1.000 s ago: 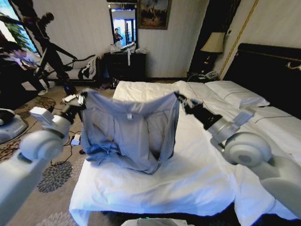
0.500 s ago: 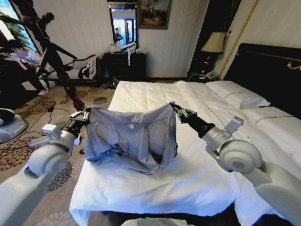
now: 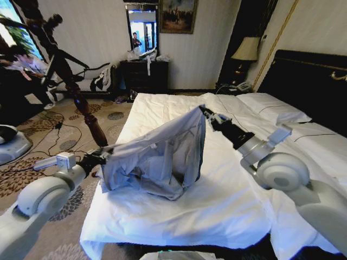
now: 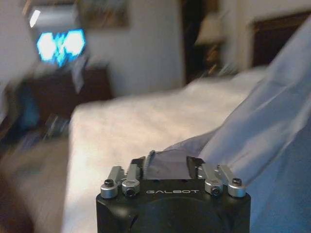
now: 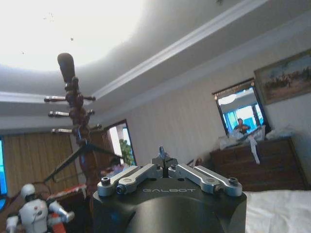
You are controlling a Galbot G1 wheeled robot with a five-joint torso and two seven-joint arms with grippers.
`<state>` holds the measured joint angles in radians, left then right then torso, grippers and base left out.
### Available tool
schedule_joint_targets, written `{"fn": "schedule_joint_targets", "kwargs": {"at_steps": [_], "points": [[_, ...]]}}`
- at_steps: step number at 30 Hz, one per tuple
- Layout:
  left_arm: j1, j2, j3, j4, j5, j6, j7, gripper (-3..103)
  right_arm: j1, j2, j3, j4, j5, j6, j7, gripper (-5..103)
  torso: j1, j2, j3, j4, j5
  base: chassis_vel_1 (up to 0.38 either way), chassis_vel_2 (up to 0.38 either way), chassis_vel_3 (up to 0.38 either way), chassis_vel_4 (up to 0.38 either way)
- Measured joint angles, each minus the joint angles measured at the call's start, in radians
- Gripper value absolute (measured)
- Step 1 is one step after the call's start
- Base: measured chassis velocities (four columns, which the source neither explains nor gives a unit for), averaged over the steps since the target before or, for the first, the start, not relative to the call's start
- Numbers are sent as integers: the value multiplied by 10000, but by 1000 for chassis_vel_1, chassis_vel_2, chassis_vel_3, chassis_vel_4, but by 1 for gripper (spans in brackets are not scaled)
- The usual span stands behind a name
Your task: Pick up the clothes from the bed and hang them on the clothes hanger.
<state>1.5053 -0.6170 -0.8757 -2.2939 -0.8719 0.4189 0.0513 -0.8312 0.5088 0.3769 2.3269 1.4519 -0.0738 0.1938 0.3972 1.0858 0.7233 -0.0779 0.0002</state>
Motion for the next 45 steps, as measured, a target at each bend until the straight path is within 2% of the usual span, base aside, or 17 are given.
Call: {"fn": "schedule_joint_targets", "kwargs": {"at_steps": [2, 4, 6, 7, 10, 11, 12, 15, 17, 22, 23, 28, 29, 31, 33, 37, 45], "points": [[-80, 42, -38, 374, 1178, -1187, 435, 61, 325, 34, -39, -76, 105, 0, 18, 0, 1, 1, 0, -1, -1, 0, 0, 0, 0], [-224, 124, -84, 907, 2526, -2118, 444, 72, 500, 53, -60, -121, 137, -1, 15, 0, 2, 0, 1, -1, -3, 0, 0, 0, 0], [-238, 155, -127, 1084, 2811, -2376, 457, 72, 550, 67, -65, -139, 148, -2, 16, 0, 2, 0, 1, -1, -4, 0, 0, 0, 0], [-201, 193, -260, 1307, 2907, -2726, 602, 77, 610, 90, -78, -165, 157, -1, 14, 0, 3, 0, 1, -2, -5, 0, 0, 0, 0], [6, 187, -739, 1581, 1373, -3300, 1911, 93, 876, 245, -148, -280, 187, -3, 14, 0, 2, 0, 1, 2, -1, 0, 0, 0, 0], [23, 159, -836, 1673, 819, -3373, 2383, 93, 961, 305, -169, -323, 199, -4, 14, 0, 2, 0, 1, 2, -1, 0, 0, 0, 0], [23, 159, -836, 1673, 819, -3373, 2383, 93, 961, 305, -169, -323, 199, -4, 14, 0, 2, 0, 1, 2, -1, 0, 0, 0, 0], [-63, 109, -889, 2036, 163, -3551, 3151, 100, 1101, 395, -194, -439, 205, -12, 21, 0, 3, -1, 1, 2, -4, 0, 0, 0, 0], [-169, 92, -854, 2113, 86, -3611, 3061, 100, 1088, 393, -191, -439, 205, -13, 21, 0, 3, 0, 1, 3, -3, 0, 0, 0, 0], [-1883, 283, -558, 2420, -1217, -3681, 680, 100, 494, 283, -19, -255, -6, -13, -42, 0, 2, 0, 1, 0, -5, 0, 0, 0, 0], [-1883, 283, -558, 2420, -1217, -3681, 680, 100, 494, 283, -19, -255, -6, -13, -42, 0, 2, 0, 1, 0, -5, 0, 0, 0, 0], [-5204, 1804, 606, 3519, -2507, -3457, -1050, 100, 122, 348, 27, -83, -360, 3, -205, 0, 2, 0, 1, -4, 0, 0, 0, 0, 0], [-5204, 1804, 606, 3519, -2507, -3457, -1050, 100, 122, 348, 27, -83, -360, 3, -205, 0, 2, 0, 1, -4, 0, 0, 0, 0, 0], [-6725, 2555, 1235, 4451, -2979, -3188, -1546, 100, 120, 459, 53, -48, -410, 10, -243, 0, 3, 0, 2, -8, 0, 0, 0, 0, 0], [-7476, 3327, 1344, 5280, -3520, -2754, -1775, 100, 204, 587, -11, -72, -464, 11, -274, 0, 5, -1, 2, -4, -1, 0, 0, 0, 0], [-7676, 4063, 1276, 6178, -4020, -2212, -2028, 100, 201, 704, -83, -61, -588, 8, -368, 0, 1, 0, 0, 11, -6, 0, 0, 0, 0], [-7660, 4441, 1200, 7386, -4964, -1782, -1844, 100, 226, 918, -104, 81, -777, -3, -479, 0, 1, 0, 1, -7, 0, 0, 0, 0, 0]]}}
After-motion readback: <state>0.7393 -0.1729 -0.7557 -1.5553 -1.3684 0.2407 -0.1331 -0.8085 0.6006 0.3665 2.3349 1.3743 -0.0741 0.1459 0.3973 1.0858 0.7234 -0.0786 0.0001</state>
